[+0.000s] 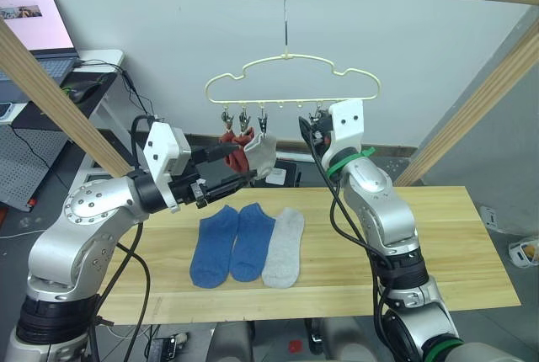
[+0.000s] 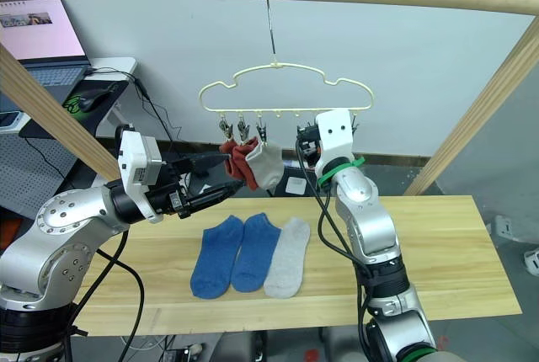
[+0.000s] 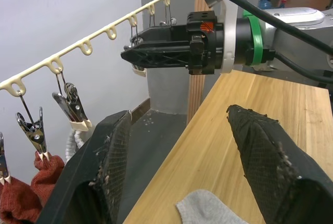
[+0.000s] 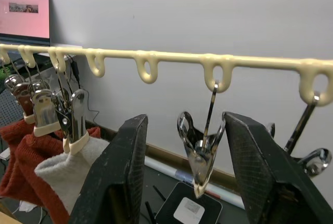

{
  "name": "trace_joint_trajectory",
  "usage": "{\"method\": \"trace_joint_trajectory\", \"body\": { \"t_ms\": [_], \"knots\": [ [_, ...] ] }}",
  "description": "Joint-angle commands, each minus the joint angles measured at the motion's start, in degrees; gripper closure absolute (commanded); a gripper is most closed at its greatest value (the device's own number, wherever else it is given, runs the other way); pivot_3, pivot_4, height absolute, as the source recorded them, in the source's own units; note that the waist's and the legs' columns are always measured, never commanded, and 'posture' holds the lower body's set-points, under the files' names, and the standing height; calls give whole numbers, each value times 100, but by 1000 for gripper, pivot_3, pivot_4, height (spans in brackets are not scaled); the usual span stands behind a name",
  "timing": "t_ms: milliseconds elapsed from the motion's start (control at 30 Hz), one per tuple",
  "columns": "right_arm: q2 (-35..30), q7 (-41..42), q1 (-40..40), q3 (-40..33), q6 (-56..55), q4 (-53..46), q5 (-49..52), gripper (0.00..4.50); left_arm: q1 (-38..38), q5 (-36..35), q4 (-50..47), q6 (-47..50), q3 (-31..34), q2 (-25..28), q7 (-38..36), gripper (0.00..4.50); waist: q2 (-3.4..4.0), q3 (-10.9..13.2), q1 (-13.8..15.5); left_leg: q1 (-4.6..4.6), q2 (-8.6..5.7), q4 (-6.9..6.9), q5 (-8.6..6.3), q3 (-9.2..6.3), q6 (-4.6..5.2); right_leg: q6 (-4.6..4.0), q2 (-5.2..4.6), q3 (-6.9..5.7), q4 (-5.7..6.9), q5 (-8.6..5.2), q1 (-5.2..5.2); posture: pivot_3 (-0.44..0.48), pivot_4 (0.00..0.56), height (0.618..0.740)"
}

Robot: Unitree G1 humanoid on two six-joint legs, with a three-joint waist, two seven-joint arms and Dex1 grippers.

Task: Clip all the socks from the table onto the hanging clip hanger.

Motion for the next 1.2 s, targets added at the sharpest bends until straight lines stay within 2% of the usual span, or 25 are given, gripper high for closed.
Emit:
{"method": "trace_joint_trajectory", "body": {
  "t_ms": [33, 767, 867, 967, 1033, 1067, 1200],
  "knots": [
    [69, -79, -149, -51, -183, -46, -40, 2123, -7, 6, -133, -56, 39, -8, -9, 1314, 0, 0, 1, 0, 0, 0, 0, 0, 0, 0, 0, 0, 0, 0, 0, -77, 164, 738],
    [159, -75, -263, -78, -327, 176, -14, 2123, 47, -1, -162, -53, 53, -19, 36, 1314, 0, 0, 7, 1, 1, 0, 0, 0, 0, -1, 0, 0, 1, 0, 0, -70, 167, 738],
    [171, -79, -286, -87, -359, 209, -7, 2718, 58, -2, -167, -53, 55, -20, 39, 1314, 0, 0, 6, 1, 1, 0, 0, 0, 0, -1, 0, 0, 2, 1, 0, -70, 168, 738],
    [188, -79, -306, -96, -386, 242, 0, 3826, 69, -2, -166, -52, 60, -18, 41, 1314, 0, 0, 7, 2, 1, 0, 0, 0, 0, -1, 0, -1, 2, 1, 0, -69, 169, 738],
    [201, -77, -314, -101, -394, 253, -2, 4337, 81, -3, -169, -51, 65, -17, 43, 1314, 0, 0, 7, 2, 1, 0, 0, 0, 0, -1, 0, 0, 2, 1, 0, -69, 170, 738],
    [206, -78, -314, -104, -399, 255, -2, 4483, 89, -6, -172, -49, 69, -17, 46, 1314, 0, 0, 8, 2, 1, 0, 0, 1, 0, -1, 0, 0, 2, 1, 0, -69, 170, 738],
    [220, -72, -307, -113, -399, 247, -4, 4483, 150, -30, -178, -10, 100, -28, 98, 1314, 0, 0, 8, 2, 2, 0, 0, 0, 1, -1, 0, 0, 2, 1, 0, -70, 173, 738]
  ]
}}
